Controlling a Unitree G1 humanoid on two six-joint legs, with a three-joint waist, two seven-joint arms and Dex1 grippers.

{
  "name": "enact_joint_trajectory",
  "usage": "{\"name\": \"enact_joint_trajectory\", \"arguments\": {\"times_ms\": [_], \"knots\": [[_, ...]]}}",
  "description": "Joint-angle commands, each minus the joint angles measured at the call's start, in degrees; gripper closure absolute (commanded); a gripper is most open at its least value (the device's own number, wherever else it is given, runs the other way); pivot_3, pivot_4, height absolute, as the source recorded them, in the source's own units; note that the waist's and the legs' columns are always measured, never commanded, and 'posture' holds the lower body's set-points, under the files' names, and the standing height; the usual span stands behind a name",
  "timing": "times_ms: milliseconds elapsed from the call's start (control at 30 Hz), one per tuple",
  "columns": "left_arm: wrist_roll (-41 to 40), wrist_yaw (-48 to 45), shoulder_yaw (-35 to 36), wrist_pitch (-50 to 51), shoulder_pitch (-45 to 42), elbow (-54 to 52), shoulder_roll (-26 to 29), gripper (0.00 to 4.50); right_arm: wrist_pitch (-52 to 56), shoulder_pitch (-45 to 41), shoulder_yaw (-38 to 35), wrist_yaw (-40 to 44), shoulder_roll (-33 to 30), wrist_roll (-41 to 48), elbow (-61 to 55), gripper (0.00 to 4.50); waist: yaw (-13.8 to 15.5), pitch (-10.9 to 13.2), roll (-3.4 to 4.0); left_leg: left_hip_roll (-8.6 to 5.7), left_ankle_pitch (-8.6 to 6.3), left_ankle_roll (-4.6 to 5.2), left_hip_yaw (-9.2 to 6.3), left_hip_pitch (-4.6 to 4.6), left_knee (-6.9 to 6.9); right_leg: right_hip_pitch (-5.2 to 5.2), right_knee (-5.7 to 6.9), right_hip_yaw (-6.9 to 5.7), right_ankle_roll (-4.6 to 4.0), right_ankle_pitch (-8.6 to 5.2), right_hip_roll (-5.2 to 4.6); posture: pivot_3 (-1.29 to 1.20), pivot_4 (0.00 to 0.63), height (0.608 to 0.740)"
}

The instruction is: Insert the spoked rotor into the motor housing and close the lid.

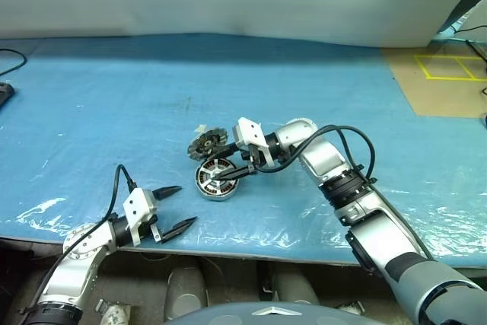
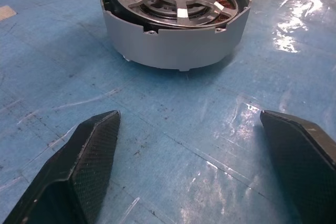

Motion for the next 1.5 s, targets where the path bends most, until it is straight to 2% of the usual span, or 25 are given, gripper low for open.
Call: {"name": "enact_joint_trajectory", "arguments": {"times_ms": [33,133,167,467,600,800,1033,1200,1400,1500], "knots": [[0.12,0.36,0.17,0.24,0.33,-0.46,0.02,0.00,-1.28,-1.05,-0.68,-0.76,1.11,-0.18,3.32,3.34,0.00,0.00,0.01,-0.01,0.00,0.00,0.00,-0.01,0.00,-0.01,0.00,0.00,0.00,0.00,-0.01,0.00,0.150,0.740],[0.09,0.52,0.29,0.44,0.56,-0.89,0.15,0.00,-1.75,-1.37,-0.61,-1.49,1.94,-0.65,5.25,4.41,0.00,0.00,0.01,0.00,0.00,0.00,0.00,-0.02,-0.01,-0.02,0.00,-0.01,0.00,0.00,-0.01,0.00,0.150,0.740],[0.08,0.58,0.32,0.52,0.62,-1.01,0.18,0.00,-1.94,-1.51,-0.56,-1.82,2.16,-0.93,5.98,4.49,0.00,0.00,0.01,0.00,0.00,0.00,0.00,-0.01,-0.01,-0.02,0.00,-0.01,0.00,0.00,-0.01,0.00,0.150,0.740],[-0.26,0.91,0.38,1.07,1.36,-2.18,0.26,0.00,-3.95,1.72,2.30,-3.58,0.65,-5.78,7.39,4.49,0.02,0.00,0.00,0.01,0.00,0.00,0.01,0.04,-0.01,0.03,0.00,-0.01,-0.01,0.00,-0.01,0.00,0.150,0.740],[-0.26,1.01,0.18,1.42,1.64,-2.70,0.22,0.00,1.97,1.47,-1.70,-2.34,2.50,0.63,3.65,4.49,0.03,0.00,0.01,0.00,-0.01,0.00,0.02,0.22,-0.03,0.21,-0.02,0.01,0.00,-0.01,-0.01,0.00,0.150,0.740],[-0.21,0.92,-0.18,1.94,1.26,-2.84,0.14,0.00,5.55,-0.62,-4.37,-3.13,3.73,3.27,2.01,4.49,0.04,0.00,0.02,0.01,-0.01,0.00,0.02,0.22,-0.07,0.19,-0.03,0.01,-0.01,-0.01,-0.01,0.00,0.150,0.740],[-0.25,1.01,0.00,2.12,1.31,-3.10,0.07,0.00,2.11,-1.69,-2.72,-4.75,3.40,0.28,5.90,4.49,0.02,0.00,0.02,0.00,-0.01,0.00,0.02,0.22,-0.07,0.19,-0.05,0.01,-0.01,-0.01,-0.01,0.00,0.150,0.740],[-0.30,1.22,0.30,2.19,1.50,-3.34,0.16,0.00,-3.57,-1.47,-0.28,-6.75,2.98,-4.95,11.60,4.49,-0.01,0.00,0.02,0.00,-0.01,-0.01,0.02,0.21,-0.09,0.18,-0.06,0.00,-0.01,-0.02,-0.01,0.00,0.150,0.740],[-0.49,1.56,0.67,2.42,2.11,-4.03,0.17,0.00,-7.81,0.07,1.98,-7.79,2.34,-8.88,12.41,4.49,-0.02,0.00,0.01,0.00,-0.01,0.00,0.04,0.26,-0.10,0.21,-0.06,0.02,-0.01,-0.02,-0.01,0.00,0.150,0.740],[-1.74,2.31,1.48,3.14,2.10,-4.94,-0.37,0.00,-6.04,0.40,-0.04,-6.46,3.06,-5.99,10.82,4.49,-0.03,0.00,0.01,0.00,-0.01,0.00,0.04,0.33,-0.10,0.25,-0.05,0.02,-0.01,-0.02,-0.01,0.00,0.150,0.740]]}}
